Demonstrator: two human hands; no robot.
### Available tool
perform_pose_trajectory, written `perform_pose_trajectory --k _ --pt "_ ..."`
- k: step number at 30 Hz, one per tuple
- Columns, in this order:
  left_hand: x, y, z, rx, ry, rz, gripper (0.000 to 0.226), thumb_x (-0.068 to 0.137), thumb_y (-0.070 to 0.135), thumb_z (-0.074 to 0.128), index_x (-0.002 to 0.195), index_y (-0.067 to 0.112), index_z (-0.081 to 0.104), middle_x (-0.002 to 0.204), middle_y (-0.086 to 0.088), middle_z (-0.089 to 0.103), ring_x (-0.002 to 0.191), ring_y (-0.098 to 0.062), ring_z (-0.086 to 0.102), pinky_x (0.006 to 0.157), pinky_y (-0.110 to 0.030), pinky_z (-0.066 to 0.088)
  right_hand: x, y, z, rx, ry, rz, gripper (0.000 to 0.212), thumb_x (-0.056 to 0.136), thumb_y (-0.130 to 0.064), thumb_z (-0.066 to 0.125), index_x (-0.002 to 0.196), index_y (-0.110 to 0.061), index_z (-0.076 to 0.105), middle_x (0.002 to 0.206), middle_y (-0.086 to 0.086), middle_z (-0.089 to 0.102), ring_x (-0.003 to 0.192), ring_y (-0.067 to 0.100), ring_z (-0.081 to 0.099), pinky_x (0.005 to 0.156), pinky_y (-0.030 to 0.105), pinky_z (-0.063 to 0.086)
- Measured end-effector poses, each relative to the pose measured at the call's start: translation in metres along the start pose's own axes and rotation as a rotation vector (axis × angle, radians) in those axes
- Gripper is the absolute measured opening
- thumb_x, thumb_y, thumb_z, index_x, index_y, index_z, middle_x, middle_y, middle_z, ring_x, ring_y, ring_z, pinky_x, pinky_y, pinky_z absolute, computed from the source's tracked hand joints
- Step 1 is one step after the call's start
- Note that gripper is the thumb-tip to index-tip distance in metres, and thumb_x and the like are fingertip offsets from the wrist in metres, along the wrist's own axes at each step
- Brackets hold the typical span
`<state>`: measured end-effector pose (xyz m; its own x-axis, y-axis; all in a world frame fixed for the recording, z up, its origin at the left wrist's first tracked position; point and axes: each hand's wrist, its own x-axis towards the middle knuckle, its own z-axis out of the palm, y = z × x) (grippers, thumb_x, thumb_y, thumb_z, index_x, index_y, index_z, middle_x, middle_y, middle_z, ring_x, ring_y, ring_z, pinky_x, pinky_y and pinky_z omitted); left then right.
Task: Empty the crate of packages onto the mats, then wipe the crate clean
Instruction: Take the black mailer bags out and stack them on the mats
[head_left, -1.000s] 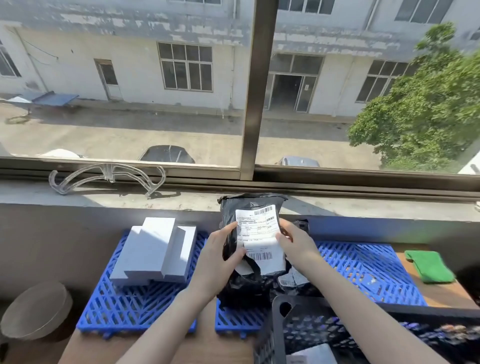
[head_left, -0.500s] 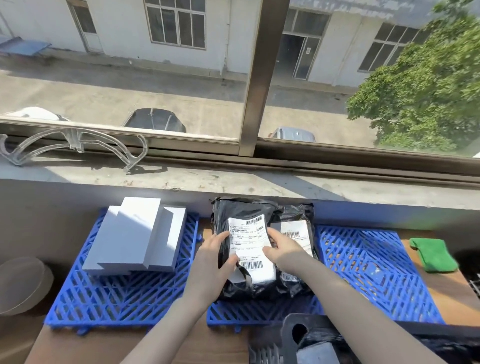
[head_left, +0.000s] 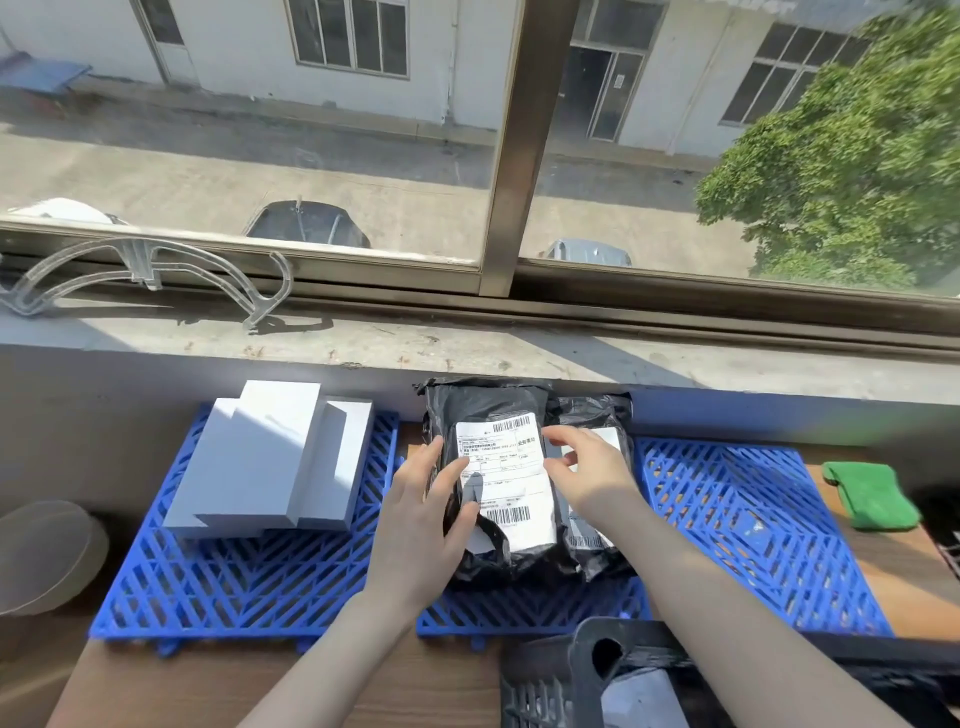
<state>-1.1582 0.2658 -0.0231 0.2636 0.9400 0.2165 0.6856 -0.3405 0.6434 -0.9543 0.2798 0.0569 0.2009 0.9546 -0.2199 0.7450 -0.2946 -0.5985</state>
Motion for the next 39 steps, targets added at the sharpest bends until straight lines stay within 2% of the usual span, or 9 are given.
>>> perform_pose_trajectory --k 5,7,10,13,17,22,25,30,39 --pt "-0.005 -0.006 0.002 0.158 -0.039 0.120 0.051 0.094 0.049 0.044 0.136 0.023 0.055 0.154 0.001 0.036 0.145 -0.020 0.024 0.116 -0.035 0.023 -0.001 0.002 0.006 -0.017 0.004 -0.074 0.030 0.089 -0.010 0.056 0.116 -0.019 0.065 0.107 -0.006 0.052 0.076 0.004 0.051 0.064 0.006 0.035" --pt "-0.004 -0.007 0.002 0.219 -0.074 0.102 0.055 0.093 0.055 0.039 0.137 0.025 0.054 0.151 0.003 0.040 0.144 -0.018 0.024 0.116 -0.039 0.026 -0.001 0.001 0.009 -0.048 -0.052 -0.097 0.029 0.088 -0.011 0.058 0.114 -0.018 0.066 0.107 -0.008 0.052 0.083 0.010 0.055 0.071 0.009 0.036" --pt "0.003 -0.009 0.000 0.254 -0.171 0.021 0.068 0.090 0.065 0.027 0.146 0.028 0.043 0.158 0.006 0.027 0.148 -0.015 0.012 0.120 -0.038 0.017 0.000 0.001 0.011 -0.092 -0.122 -0.105 0.036 0.087 -0.013 0.060 0.123 -0.017 0.062 0.119 -0.009 0.053 0.096 0.010 0.056 0.093 0.017 0.040" --pt "0.011 -0.014 -0.002 0.309 -0.230 0.022 0.075 0.087 0.068 0.023 0.149 0.029 0.035 0.161 0.007 0.018 0.150 -0.018 0.009 0.121 -0.044 0.018 0.000 0.001 0.010 -0.169 -0.233 -0.093 0.049 0.089 -0.020 0.060 0.137 -0.017 0.052 0.145 -0.007 0.042 0.127 0.009 0.043 0.104 0.015 0.026" --pt "0.018 -0.011 -0.010 0.334 -0.262 0.014 0.080 0.081 0.069 0.016 0.150 0.031 0.033 0.162 0.007 0.017 0.151 -0.020 0.006 0.120 -0.044 0.017 0.001 -0.001 0.011 -0.120 -0.209 -0.098 0.044 0.089 -0.018 0.059 0.132 -0.019 0.054 0.136 -0.006 0.049 0.119 0.012 0.050 0.096 0.018 0.034" --pt "0.009 0.015 -0.032 0.145 -0.115 -0.019 0.076 0.084 0.065 0.020 0.146 0.026 0.041 0.158 0.009 0.025 0.149 -0.012 0.005 0.121 -0.029 0.008 -0.009 -0.007 -0.002 0.026 0.042 -0.152 0.025 0.091 -0.013 0.053 0.113 -0.018 0.064 0.115 -0.008 0.055 0.098 0.011 0.057 0.084 0.022 0.041" --pt "0.008 0.033 -0.047 0.068 -0.017 0.000 0.064 0.088 0.058 0.033 0.136 0.020 0.054 0.145 0.003 0.046 0.144 -0.016 0.026 0.117 -0.034 0.025 -0.023 -0.013 -0.022 0.079 0.142 -0.228 0.024 0.090 -0.009 0.052 0.107 -0.017 0.068 0.107 -0.008 0.059 0.095 0.010 0.057 0.086 0.020 0.040" --pt "0.003 0.092 -0.067 0.002 0.115 0.033 0.032 0.095 0.028 0.058 0.127 0.020 0.059 0.126 0.006 0.056 0.124 -0.012 0.043 0.103 -0.030 0.038 -0.053 -0.001 -0.064 0.043 0.176 -0.260 0.023 0.093 -0.014 0.051 0.105 -0.023 0.068 0.108 -0.009 0.061 0.090 0.005 0.054 0.082 0.021 0.040" --pt "-0.065 0.213 -0.071 0.034 0.192 0.082 0.032 0.094 0.021 0.059 0.126 0.022 0.058 0.120 0.007 0.060 0.113 -0.012 0.053 0.096 -0.032 0.044 -0.147 0.062 -0.137 0.096 0.229 -0.400 0.022 0.093 -0.011 0.052 0.104 -0.018 0.070 0.106 -0.001 0.065 0.099 0.015 0.059 0.085 0.022 0.043"
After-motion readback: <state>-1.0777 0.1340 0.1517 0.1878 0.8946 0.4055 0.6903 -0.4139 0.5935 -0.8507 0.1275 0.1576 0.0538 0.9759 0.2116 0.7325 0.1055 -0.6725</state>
